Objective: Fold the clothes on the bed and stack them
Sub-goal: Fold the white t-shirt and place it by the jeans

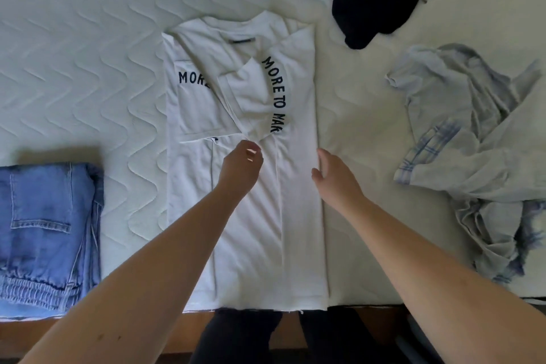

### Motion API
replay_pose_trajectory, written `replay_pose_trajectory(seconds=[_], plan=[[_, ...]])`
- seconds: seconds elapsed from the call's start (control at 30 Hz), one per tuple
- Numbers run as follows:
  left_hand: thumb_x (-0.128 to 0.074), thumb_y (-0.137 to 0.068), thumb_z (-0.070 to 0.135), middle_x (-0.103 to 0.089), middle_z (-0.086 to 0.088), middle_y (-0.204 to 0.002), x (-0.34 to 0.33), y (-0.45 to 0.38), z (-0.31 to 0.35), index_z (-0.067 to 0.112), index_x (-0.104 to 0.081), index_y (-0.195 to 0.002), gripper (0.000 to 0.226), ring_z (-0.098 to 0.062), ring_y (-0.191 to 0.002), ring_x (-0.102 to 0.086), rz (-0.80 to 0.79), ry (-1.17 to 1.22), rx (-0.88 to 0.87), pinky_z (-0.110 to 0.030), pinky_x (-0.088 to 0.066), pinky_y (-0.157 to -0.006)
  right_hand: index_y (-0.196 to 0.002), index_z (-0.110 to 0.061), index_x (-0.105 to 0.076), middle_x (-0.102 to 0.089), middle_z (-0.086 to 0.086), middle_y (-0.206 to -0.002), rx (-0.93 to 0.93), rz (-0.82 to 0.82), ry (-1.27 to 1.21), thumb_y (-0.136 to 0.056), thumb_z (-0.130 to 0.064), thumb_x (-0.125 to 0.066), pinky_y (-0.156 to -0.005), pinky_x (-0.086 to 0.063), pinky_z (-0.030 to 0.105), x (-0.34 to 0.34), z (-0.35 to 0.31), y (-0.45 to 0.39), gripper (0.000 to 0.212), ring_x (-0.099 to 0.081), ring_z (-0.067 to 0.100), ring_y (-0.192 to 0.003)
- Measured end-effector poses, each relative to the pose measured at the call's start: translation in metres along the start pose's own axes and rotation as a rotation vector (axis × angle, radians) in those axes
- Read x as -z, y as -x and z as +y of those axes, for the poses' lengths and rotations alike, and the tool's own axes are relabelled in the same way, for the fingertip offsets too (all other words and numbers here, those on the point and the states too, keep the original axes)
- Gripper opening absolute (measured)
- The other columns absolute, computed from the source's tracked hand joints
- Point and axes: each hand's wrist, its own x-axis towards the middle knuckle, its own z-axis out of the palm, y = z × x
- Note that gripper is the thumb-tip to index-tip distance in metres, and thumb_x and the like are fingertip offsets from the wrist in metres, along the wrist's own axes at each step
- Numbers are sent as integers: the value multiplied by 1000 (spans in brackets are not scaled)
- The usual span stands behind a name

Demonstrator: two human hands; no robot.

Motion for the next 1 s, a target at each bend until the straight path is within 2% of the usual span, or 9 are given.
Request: replay_pose_trajectory(seconds=[0.1, 0.2, 0.27, 0.4, 0.53, 0.67, 0.77, 0.87, 1.0], plan=[[-55, -95, 25, -61, 11, -91, 8, -20, 8, 26, -58, -105, 11, 2, -77, -58, 50, -24, -82, -6, -37, -59, -155, -17, -23, -30, 6, -157, 9, -1, -16, -101, -25, -44, -117, -26, 40, 5, -9, -16, 58, -30, 24, -144], [-57, -94, 20, -58, 1, -106, 11, -47, 10, 17, -58, -116, 22, -12, -89, -57, 94, -94, -202, -21, -41, -78, -155, -19, -21, -28, 4, -158, 2, 19, -36, -101, -25, -45, -117, -24, 38, 6, -15, -36, 60, -27, 24, -144], [-58, -94, 17, -57, -3, -110, 13, -67, 14, 14, -58, -119, 25, -17, -94, -57, 98, -127, -246, -26, -42, -84, -155, -18, -23, -31, 5, -157, -15, 41, -47, -100, -24, -46, -117, -26, 39, 7, -17, -50, 59, -29, 25, -144], [-56, -94, 15, -60, -7, -112, 19, -97, 33, 12, -59, -118, 24, -21, -98, -60, 54, -167, -301, -30, -45, -89, -150, -19, -33, -43, 4, -149, -32, 52, -103, -97, -22, -46, -110, -36, 41, 18, -26, -75, 54, -40, 24, -136], [-55, -95, 15, -60, -3, -113, 18, -121, 58, 14, -59, -119, 24, -18, -100, -60, 19, -174, -364, -28, -46, -87, -148, -13, -35, -44, 9, -147, -77, 112, -178, -98, -20, -49, -111, -35, 37, 27, -32, -97, 53, -42, 27, -136], [-54, -96, 16, -60, -5, -120, 14, -152, 84, 13, -59, -123, 27, -22, -108, -58, 7, -198, -415, -32, -46, -93, -140, -8, -45, -56, 15, -128, -143, 178, -234, -96, -20, -56, -102, -42, 40, 32, -34, -123, 47, -53, 31, -120], [-52, -97, 17, -57, -9, -129, 6, -179, 109, 13, -55, -130, 33, -27, -116, -55, -6, -252, -455, -37, -42, -101, -122, -10, -58, -64, 8, -109, -171, 208, -273, -94, -22, -59, -89, -44, 32, 37, -31, -143, 31, -59, 27, -107], [-50, -100, 22, -52, -9, -138, -4, -210, 137, 12, -49, -138, 40, -28, -123, -51, -17, -332, -486, -38, -37, -107, -108, -13, -62, -58, -6, -87, -193, 216, -297, -91, -29, -64, -68, -33, 22, 38, -27, -160, 23, -60, 20, -92], [-48, -101, 36, -54, -11, -132, -19, -251, 177, 11, -50, -136, 43, -29, -122, -50, -64, -475, -463, -41, -40, -104, -98, -20, -61, -53, -14, -78, -210, 180, -318, -87, -40, -69, -63, -34, 24, 37, -22, -176, 24, -53, 10, -76]])
